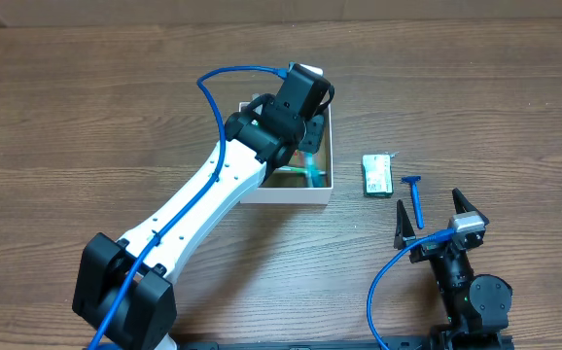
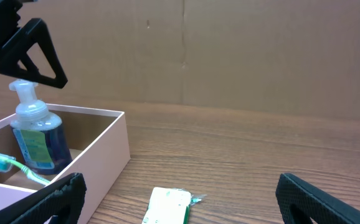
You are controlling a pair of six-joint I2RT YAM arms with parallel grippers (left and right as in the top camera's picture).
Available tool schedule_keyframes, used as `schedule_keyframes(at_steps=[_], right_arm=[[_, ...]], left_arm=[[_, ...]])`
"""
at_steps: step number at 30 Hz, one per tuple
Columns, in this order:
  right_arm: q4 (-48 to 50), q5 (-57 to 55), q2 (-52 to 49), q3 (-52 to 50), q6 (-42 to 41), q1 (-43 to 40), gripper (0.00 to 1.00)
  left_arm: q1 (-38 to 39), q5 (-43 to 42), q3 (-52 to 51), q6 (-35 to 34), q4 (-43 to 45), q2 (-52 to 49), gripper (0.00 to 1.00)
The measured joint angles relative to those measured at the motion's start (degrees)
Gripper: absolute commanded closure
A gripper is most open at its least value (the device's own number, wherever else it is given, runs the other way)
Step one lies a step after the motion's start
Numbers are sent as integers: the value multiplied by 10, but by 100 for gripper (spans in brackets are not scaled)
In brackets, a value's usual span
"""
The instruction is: Pack container
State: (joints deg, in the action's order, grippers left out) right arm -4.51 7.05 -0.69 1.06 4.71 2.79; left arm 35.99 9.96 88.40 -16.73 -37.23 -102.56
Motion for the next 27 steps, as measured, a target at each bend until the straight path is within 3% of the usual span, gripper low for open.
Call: schedule_keyframes(at_steps=[10,13,21,27], right_arm=[[0,0,0,0,0,0,0],[0,0,0,0,0,0,0],[0,0,0,0,0,0,0],[0,0,0,0,0,0,0]], left_arm=[[-38,42,80,0,-90,52,28],[-120,66,90,-4,-146,92,1],[-324,49,92,-42,-232,94,0],[-383,12,92,-44,-247,94,0]])
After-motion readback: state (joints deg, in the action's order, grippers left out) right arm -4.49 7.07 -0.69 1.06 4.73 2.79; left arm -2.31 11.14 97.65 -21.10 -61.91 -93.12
